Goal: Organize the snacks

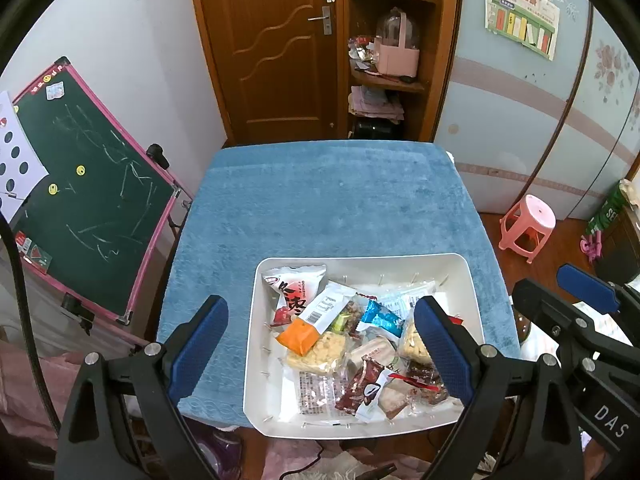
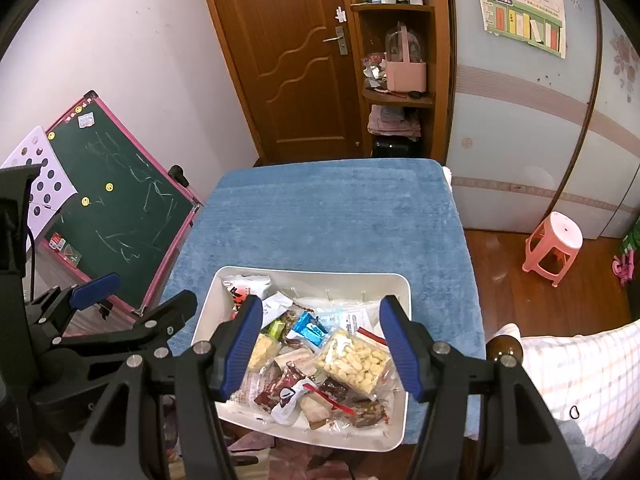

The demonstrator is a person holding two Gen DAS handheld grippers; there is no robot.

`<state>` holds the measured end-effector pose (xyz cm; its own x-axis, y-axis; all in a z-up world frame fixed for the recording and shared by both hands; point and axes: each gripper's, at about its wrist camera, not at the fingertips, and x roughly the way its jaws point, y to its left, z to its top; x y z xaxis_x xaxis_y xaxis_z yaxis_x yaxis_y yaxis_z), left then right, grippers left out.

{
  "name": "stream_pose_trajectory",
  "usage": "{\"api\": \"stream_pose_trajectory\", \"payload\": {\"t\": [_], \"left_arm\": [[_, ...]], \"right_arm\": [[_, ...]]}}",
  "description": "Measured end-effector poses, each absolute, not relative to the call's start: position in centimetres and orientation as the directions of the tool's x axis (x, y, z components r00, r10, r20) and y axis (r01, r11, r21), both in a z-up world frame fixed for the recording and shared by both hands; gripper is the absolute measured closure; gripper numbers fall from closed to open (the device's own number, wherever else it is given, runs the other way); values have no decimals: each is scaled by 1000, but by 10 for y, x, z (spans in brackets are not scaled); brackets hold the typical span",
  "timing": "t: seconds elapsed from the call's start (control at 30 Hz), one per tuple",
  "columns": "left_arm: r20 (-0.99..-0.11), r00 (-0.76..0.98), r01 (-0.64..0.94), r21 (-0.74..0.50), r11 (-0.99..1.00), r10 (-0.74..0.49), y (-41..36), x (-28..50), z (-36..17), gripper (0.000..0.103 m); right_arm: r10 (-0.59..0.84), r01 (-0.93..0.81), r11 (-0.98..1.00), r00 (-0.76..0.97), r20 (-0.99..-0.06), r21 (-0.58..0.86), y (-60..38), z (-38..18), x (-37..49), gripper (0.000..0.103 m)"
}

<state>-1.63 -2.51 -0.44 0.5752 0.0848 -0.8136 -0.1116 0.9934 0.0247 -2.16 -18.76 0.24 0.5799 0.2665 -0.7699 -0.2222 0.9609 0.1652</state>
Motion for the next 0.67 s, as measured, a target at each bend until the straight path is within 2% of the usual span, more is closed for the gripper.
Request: {"api": "stream_pose_trajectory", "payload": {"t": [0.67], "left_arm": [[-814, 574, -111, 27, 993, 86, -26, -14, -7, 9]], "right_arm": [[265, -218, 962, 578, -772, 167, -189, 1, -18, 42]]}}
